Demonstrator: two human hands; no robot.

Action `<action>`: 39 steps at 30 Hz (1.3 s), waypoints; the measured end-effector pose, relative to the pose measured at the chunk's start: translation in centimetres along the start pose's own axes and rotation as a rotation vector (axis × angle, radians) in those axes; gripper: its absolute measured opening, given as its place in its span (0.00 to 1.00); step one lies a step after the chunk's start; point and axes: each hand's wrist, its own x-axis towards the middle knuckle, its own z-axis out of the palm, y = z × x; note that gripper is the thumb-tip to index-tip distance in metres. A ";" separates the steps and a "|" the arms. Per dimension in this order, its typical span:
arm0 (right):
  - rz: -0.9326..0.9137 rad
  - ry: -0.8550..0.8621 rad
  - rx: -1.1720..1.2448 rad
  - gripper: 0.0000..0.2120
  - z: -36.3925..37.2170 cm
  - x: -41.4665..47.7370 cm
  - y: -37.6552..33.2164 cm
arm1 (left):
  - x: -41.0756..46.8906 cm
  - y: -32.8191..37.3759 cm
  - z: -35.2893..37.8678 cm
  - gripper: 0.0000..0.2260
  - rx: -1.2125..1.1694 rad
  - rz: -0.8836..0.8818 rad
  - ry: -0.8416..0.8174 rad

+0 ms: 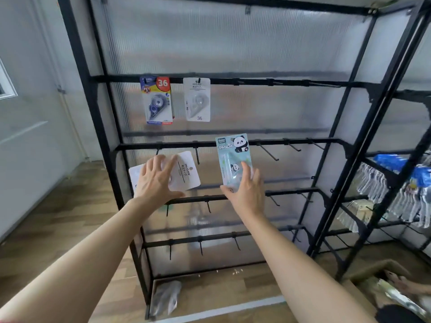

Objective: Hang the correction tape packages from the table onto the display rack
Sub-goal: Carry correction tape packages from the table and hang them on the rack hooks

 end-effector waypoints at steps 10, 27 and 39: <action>-0.120 0.170 0.107 0.40 1.6 13.5 2.1 | 10.6 1.9 3.1 0.48 0.053 -0.050 0.063; -0.169 0.202 0.112 0.42 2.6 23.5 3.6 | 18.3 2.8 5.8 0.48 0.068 -0.108 0.122; -0.072 0.046 0.066 0.40 5.2 27.1 2.3 | 20.8 2.0 5.6 0.48 0.081 -0.056 0.154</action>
